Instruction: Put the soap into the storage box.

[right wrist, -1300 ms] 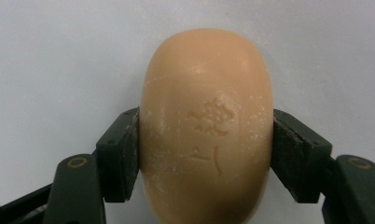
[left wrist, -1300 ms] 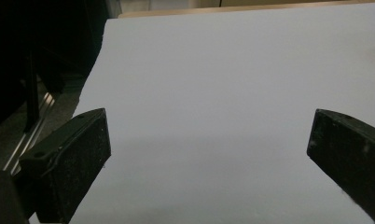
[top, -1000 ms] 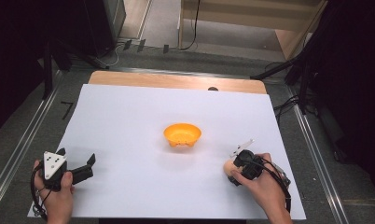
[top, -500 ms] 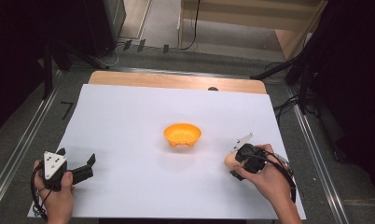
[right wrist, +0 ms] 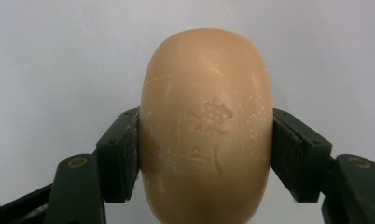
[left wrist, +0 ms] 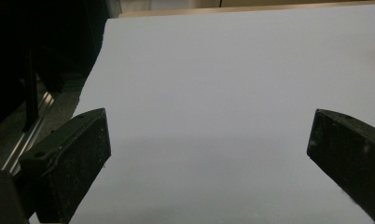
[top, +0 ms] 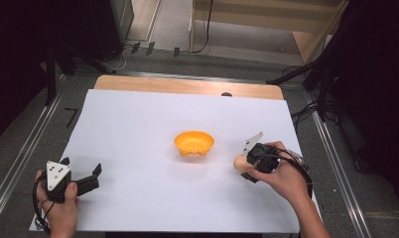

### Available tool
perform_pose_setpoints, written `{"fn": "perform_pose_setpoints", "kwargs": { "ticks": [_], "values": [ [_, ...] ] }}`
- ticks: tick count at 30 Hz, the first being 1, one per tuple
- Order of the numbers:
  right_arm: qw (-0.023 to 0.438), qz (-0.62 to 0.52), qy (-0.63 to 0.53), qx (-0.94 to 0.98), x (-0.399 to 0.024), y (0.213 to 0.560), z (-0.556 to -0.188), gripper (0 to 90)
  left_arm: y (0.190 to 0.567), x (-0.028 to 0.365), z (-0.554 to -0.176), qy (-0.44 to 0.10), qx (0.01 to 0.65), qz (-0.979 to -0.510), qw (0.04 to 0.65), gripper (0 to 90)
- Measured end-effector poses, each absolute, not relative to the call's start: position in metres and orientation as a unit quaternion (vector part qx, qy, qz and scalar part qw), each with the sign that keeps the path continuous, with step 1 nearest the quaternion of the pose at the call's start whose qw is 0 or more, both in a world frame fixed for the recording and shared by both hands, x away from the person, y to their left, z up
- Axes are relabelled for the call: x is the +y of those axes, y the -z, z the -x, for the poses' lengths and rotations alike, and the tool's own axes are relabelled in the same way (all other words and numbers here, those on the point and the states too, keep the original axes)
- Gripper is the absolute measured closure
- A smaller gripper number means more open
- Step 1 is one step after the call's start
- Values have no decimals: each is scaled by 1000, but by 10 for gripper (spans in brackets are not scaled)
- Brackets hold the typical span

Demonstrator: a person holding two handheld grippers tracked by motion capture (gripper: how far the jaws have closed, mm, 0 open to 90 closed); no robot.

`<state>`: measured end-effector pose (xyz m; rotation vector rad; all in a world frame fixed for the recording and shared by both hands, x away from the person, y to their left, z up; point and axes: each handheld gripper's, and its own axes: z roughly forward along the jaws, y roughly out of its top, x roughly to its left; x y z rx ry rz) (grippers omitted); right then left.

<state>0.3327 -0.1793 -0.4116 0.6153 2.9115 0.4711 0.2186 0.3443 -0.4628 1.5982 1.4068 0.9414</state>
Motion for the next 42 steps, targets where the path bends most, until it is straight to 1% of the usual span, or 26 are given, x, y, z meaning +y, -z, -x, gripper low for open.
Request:
{"fn": "perform_pose_setpoints", "kwargs": {
  "ticks": [11,26,42],
  "values": [
    [49,-163,-168,971,-168,406,-348,332,463,345,-219,-371,555,-630,396,0],
    [42,-116,-182,975,-152,395,-362,332,463,344,-218,-372,554,-631,396,0],
    [42,-93,-195,976,-136,381,-377,332,463,344,-218,-372,554,-630,396,0]
  ]
}}
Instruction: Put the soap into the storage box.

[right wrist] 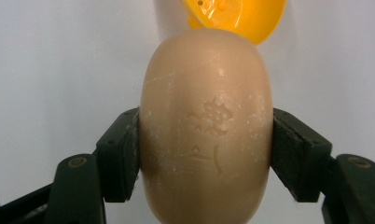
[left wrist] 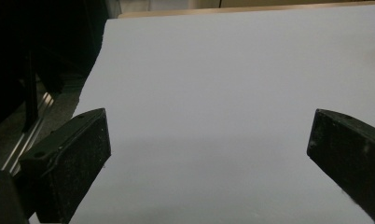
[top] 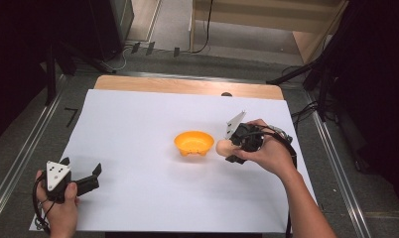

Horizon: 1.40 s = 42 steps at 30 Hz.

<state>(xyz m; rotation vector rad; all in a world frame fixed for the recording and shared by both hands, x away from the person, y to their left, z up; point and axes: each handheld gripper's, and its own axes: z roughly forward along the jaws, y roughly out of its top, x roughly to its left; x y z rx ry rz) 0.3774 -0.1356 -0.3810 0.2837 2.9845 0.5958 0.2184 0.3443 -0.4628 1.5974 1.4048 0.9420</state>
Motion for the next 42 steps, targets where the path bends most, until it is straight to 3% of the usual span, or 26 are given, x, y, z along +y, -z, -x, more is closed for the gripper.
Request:
{"fn": "perform_pose_setpoints", "kwargs": {
  "ticks": [42],
  "values": [
    [46,-25,-194,980,-75,366,-408,331,463,345,-218,-371,554,-631,397,0]
  ]
}}
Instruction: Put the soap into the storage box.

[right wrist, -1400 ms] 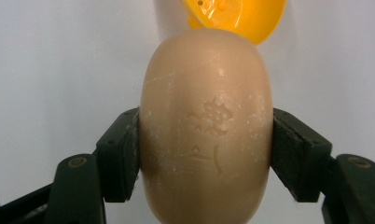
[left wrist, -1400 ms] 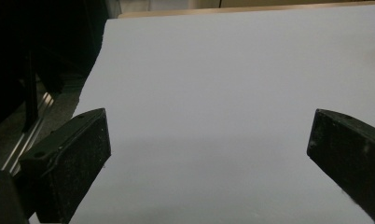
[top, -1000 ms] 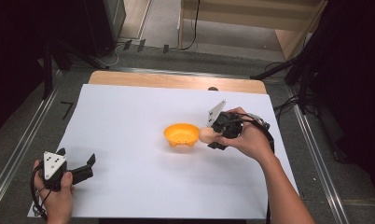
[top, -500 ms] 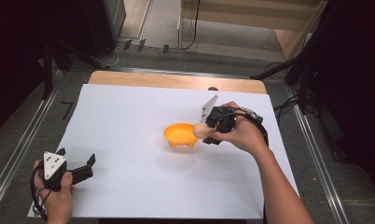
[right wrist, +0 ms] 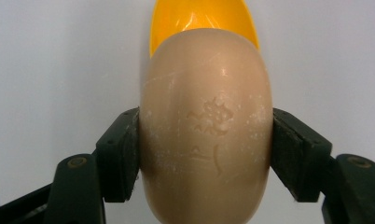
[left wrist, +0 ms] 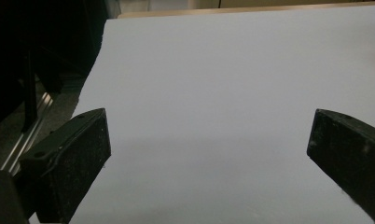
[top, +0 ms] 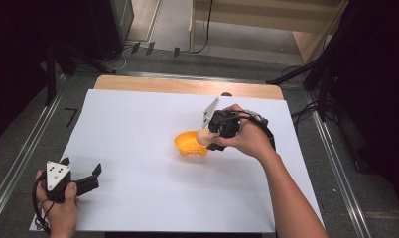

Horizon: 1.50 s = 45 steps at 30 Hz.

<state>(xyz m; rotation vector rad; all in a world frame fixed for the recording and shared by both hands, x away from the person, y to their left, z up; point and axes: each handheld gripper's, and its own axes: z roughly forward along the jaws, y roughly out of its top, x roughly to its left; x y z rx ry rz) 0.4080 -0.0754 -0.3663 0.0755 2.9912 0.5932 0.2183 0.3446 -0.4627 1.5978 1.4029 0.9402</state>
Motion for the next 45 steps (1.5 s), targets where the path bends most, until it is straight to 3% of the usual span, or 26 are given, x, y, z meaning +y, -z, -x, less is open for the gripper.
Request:
{"fn": "perform_pose_setpoints", "kwargs": {
  "ticks": [45],
  "values": [
    [12,9,-179,984,-28,388,-426,329,463,344,-218,-372,553,-631,397,0]
  ]
}}
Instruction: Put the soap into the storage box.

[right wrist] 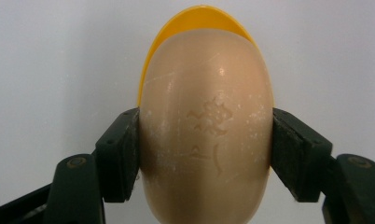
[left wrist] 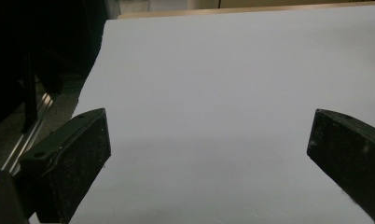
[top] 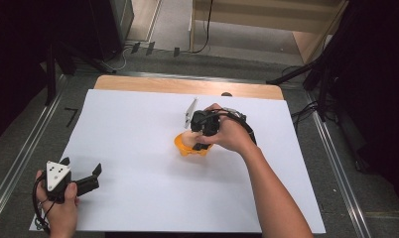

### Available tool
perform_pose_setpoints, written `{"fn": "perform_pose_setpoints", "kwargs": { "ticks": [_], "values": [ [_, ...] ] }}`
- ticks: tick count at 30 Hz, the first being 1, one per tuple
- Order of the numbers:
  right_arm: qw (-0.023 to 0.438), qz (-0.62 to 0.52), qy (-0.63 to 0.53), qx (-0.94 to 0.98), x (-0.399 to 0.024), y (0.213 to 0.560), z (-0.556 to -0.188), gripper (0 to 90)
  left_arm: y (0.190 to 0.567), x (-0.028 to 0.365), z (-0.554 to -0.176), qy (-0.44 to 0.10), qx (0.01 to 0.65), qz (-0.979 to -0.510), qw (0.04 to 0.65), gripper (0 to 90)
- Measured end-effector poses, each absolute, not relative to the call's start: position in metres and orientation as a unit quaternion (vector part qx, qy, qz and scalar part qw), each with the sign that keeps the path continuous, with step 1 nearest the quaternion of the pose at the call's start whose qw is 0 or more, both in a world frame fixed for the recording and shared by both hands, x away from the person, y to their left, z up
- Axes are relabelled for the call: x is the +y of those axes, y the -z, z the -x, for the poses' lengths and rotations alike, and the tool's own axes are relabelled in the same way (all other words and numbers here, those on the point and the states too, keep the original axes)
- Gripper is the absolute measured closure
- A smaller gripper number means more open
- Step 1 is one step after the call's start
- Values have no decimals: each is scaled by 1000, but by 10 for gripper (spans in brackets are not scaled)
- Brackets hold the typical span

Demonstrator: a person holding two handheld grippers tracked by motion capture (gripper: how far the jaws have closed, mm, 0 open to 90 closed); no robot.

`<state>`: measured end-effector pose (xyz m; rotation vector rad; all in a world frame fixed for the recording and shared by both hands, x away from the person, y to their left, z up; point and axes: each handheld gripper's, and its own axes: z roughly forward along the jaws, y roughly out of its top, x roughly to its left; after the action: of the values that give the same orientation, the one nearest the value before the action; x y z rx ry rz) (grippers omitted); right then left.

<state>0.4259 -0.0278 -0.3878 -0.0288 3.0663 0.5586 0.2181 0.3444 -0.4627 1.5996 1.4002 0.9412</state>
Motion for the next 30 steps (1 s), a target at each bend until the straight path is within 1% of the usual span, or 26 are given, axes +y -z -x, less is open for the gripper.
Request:
{"fn": "perform_pose_setpoints", "kwargs": {
  "ticks": [13,15,17,24,30],
  "values": [
    [5,3,-168,986,-27,392,-428,327,463,344,-218,-371,553,-631,397,0],
    [3,2,-170,985,-27,392,-428,352,463,344,-218,-371,553,-631,398,0],
    [4,1,-194,981,-29,388,-430,355,463,345,-218,-371,552,-632,398,0],
    [10,-6,-198,980,-34,381,-428,342,463,345,-218,-371,553,-631,398,0],
    [7,-29,-203,979,-42,380,-427,317,463,345,-218,-371,553,-631,398,0]
  ]
}}
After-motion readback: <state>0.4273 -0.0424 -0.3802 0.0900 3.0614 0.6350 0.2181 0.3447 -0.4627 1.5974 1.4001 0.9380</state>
